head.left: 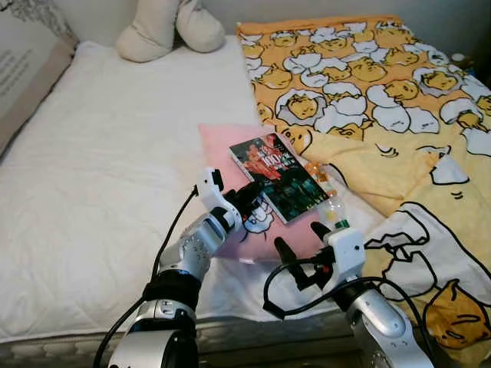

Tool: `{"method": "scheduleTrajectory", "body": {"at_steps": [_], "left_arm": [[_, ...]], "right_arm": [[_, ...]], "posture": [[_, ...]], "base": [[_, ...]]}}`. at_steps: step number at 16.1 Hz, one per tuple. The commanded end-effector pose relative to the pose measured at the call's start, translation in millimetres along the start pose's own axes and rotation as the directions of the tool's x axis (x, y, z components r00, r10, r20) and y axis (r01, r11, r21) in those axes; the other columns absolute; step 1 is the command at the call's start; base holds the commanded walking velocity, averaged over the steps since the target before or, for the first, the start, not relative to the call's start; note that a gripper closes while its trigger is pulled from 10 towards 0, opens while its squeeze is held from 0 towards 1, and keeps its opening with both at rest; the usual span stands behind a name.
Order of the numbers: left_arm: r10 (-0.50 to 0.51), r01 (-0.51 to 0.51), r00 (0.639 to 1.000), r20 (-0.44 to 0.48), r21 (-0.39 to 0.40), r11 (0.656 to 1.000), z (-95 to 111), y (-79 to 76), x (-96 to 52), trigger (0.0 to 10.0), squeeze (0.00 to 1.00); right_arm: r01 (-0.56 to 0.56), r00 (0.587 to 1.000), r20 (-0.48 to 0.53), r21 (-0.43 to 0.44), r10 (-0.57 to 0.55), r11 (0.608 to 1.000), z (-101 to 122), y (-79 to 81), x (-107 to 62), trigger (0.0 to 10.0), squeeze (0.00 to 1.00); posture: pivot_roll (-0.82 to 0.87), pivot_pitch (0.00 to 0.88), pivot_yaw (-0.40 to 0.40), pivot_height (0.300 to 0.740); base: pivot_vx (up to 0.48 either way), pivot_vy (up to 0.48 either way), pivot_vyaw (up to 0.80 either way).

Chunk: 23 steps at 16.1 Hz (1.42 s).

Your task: Clean up the room

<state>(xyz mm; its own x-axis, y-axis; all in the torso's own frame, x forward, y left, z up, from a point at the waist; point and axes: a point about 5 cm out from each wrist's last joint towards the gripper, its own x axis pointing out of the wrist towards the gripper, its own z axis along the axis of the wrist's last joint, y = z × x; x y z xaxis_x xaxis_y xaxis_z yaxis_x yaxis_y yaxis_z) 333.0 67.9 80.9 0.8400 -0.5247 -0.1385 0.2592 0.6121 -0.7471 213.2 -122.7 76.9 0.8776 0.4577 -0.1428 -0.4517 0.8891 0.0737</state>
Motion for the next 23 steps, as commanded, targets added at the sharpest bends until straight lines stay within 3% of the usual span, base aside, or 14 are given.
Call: {"method": "scheduleTrajectory", "body": {"at_steps": [1,4,8,9,10,11,12,13,14,16,17,20,22,23], "left_arm": [[-0.018,0.017,1.000,0.004,0.055,0.998,2,-4.7,1.9,0.0,0.00],[0.049,-0.056,0.996,0.068,0.104,0.993,14,4.0,-1.8,0.0,0.00],[0.073,-0.084,0.981,0.179,0.054,0.995,37,6.2,-5.7,0.0,0.00],[0.057,-0.077,0.976,0.211,0.085,0.993,48,3.2,-6.1,0.0,0.00],[0.050,-0.093,0.973,0.224,0.187,0.978,56,-0.4,-5.9,0.0,0.00],[0.056,-0.125,0.972,0.228,0.302,0.945,61,-3.1,-5.6,3.0,0.00],[0.057,-0.157,0.967,0.246,0.409,0.899,65,-6.7,-5.8,10.0,0.00],[0.042,-0.167,0.962,0.268,0.466,0.869,70,-11.4,-6.8,10.0,0.36],[0.008,-0.175,0.955,0.297,0.539,0.824,76,-18.8,-8.9,10.0,1.00],[-0.083,-0.156,0.948,0.307,0.676,0.720,75,-33.8,-21.6,10.0,1.00],[-0.083,-0.159,0.948,0.306,0.685,0.711,73,-33.2,-25.5,10.0,1.00],[-0.011,-0.201,0.960,0.281,0.712,0.673,58,-14.5,-47.7,10.0,1.00],[0.043,-0.262,0.953,0.298,0.747,0.611,54,-3.2,-60.4,10.0,1.00],[0.061,-0.311,0.941,0.334,0.774,0.551,54,-1.0,-74.2,10.0,1.00]], "right_arm": [[0.001,1.000,0.002,0.010,-0.001,1.000,1,0.0,1.5,10.0,0.00],[-0.003,1.000,-0.001,0.009,0.003,1.000,0,0.4,2.1,10.0,0.00],[-0.004,1.000,-0.003,0.008,0.004,1.000,-1,0.7,2.1,10.0,0.00],[-0.004,1.000,-0.004,0.006,0.004,1.000,-1,0.5,2.1,10.0,0.00],[0.000,1.000,-0.003,0.003,0.000,1.000,-1,-0.1,2.4,10.0,0.00],[0.011,1.000,-0.002,-0.006,-0.011,1.000,0,-1.3,2.8,10.0,0.00],[0.044,0.999,0.004,-0.027,-0.044,0.999,1,-5.2,3.9,10.0,0.00],[0.097,0.995,0.017,-0.041,-0.096,0.994,4,-12.4,5.0,10.0,0.00],[0.164,0.986,0.035,-0.058,-0.163,0.985,7,-22.1,6.2,10.0,0.00],[0.246,0.968,0.055,-0.031,-0.244,0.969,11,-36.1,6.8,10.0,0.00],[0.250,0.967,0.055,-0.030,-0.248,0.968,10,-36.6,7.2,10.0,0.00],[0.269,0.962,0.061,-0.030,-0.267,0.963,8,-38.3,13.6,10.0,0.00],[0.289,0.955,0.067,0.009,-0.289,0.957,8,-39.7,18.2,10.0,0.00],[0.320,0.943,0.058,0.104,-0.327,0.942,7,-43.3,22.7,10.0,0.00]], "posture": [[-0.21,0.000,0.075,0.740],[-0.20,0.000,0.075,0.740],[-0.20,0.000,0.074,0.740],[-0.20,0.000,0.073,0.740],[-0.20,0.000,0.073,0.740],[-0.20,0.000,0.073,0.740],[-0.20,0.000,0.073,0.740],[-0.20,0.000,0.073,0.740],[-0.20,0.000,0.075,0.740],[-0.20,0.000,0.081,0.740],[-0.20,0.000,0.081,0.740],[-0.18,0.000,0.079,0.740],[-0.16,0.000,0.070,0.740],[-0.14,0.000,0.064,0.740]], "base": [[0.000,0.000,0.00],[0.000,0.000,0.00],[0.000,0.000,0.00],[0.000,0.000,0.00],[0.000,0.000,0.00],[0.000,0.000,0.00],[0.000,0.000,0.00],[0.000,0.000,0.00],[0.000,0.000,0.00],[0.000,0.000,0.00],[0.000,0.000,0.00],[0.000,0.000,0.00],[0.000,0.000,0.00],[0.000,0.000,0.00]]}}
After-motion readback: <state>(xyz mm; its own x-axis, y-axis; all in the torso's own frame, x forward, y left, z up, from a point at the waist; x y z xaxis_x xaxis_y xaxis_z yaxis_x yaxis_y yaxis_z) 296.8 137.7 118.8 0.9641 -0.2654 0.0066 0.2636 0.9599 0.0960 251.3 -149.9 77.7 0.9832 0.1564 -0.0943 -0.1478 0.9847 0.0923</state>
